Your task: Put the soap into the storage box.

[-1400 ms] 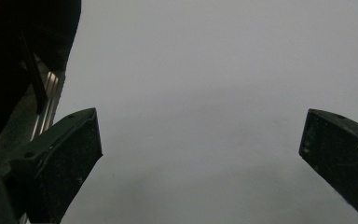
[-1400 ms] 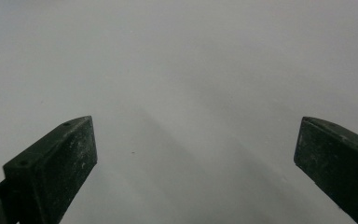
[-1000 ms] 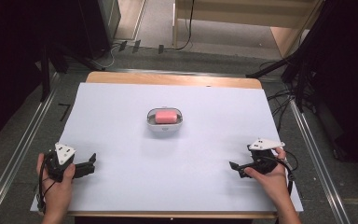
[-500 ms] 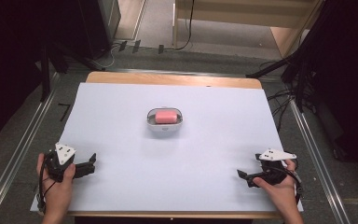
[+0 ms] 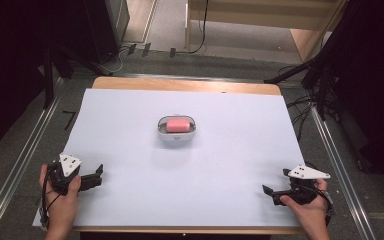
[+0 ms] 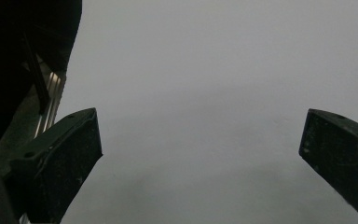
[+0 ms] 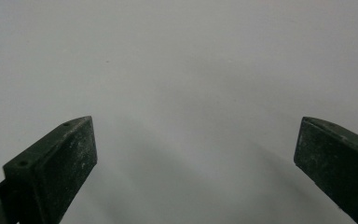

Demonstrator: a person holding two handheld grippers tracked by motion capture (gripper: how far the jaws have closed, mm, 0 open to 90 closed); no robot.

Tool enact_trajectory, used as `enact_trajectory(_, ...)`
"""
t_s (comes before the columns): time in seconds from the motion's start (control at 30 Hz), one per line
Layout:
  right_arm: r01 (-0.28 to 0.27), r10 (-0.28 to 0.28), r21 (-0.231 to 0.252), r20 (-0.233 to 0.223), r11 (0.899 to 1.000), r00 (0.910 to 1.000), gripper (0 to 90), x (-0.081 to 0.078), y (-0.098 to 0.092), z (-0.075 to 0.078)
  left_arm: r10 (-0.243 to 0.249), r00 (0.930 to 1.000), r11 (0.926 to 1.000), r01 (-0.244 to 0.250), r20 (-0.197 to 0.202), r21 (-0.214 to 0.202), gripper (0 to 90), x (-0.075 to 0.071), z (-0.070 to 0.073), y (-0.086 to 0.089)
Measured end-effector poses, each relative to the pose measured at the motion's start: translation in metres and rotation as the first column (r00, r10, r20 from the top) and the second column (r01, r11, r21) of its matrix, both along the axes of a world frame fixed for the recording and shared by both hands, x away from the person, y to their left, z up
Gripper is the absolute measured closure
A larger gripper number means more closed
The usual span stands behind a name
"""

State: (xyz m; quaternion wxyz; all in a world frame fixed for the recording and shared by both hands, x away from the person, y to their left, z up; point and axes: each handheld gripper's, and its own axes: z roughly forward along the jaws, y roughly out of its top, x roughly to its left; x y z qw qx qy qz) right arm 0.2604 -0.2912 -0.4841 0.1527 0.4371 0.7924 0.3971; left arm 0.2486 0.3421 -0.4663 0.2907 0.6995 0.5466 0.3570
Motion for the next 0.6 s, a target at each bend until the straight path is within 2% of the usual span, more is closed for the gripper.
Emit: enact_trajectory(0.6, 0.092, -0.092, 0.011, 0.025, 0.996, 0.9954, 0.0, -0.015, -0.033, -0.002, 0.0, 1.0, 1.0, 0.0, 0.001, 0.002, 0.0, 0.0, 0.0, 0.0)
